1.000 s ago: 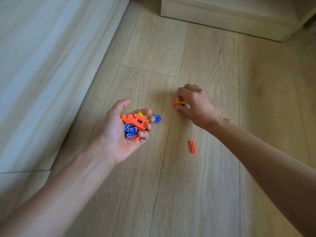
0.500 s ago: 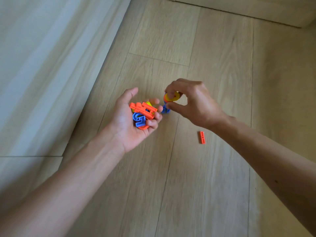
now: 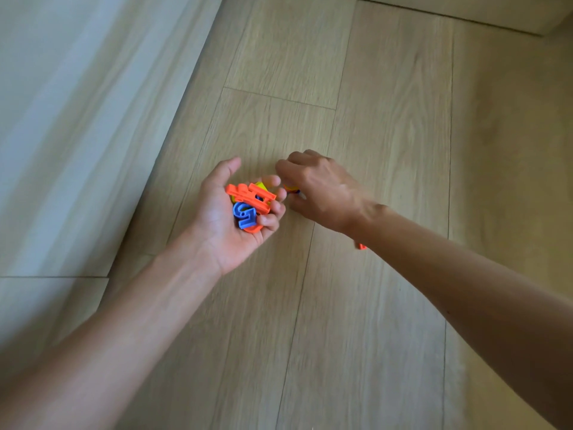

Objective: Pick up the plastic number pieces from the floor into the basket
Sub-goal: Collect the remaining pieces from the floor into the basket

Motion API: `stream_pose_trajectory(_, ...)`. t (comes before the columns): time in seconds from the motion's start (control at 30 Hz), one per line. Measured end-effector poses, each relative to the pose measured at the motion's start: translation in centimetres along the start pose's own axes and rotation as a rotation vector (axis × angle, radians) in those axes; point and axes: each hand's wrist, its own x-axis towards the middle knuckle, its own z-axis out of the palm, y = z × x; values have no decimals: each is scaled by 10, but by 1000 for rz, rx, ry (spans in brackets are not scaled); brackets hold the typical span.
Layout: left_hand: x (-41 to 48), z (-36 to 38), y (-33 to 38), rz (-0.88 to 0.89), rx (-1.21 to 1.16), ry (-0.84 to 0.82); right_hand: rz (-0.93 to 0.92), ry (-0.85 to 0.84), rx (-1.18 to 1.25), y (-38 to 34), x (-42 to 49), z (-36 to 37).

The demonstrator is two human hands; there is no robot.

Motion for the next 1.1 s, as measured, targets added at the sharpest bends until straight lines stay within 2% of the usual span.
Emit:
stream_pose_trajectory(0.2,-1,-1,-3,0,0,-13,54,10,34,-1,2,-3)
stream_pose_trajectory(0.27,-2,-1,-2,1,-7,-12,117,110,191,0,-7,-9)
stream_pose_trajectory(0.33,-3,-1,-2,-2,-11,-22,256,270,380,3,-24,-20)
stream_pose_trajectory(0.4,-4,1,-4,-5,-4,-38,373,356,465,7,-48,-31)
stream_pose_trajectory(0.5,-3,6,-12,-17,15,-59,437,255,382,7,-86,-37)
stream_pose_trajectory(0.67,0,10,-25,-36,39,-67,419,122,147,-2,-111,-11)
stream_pose_trajectory(0.8,-1,10,-32,-49,61,-80,432,121,20,-8,-112,2)
stream_pose_trajectory(1.1,-7,8,-36,-42,83,-69,442,151,13,-3,-112,8)
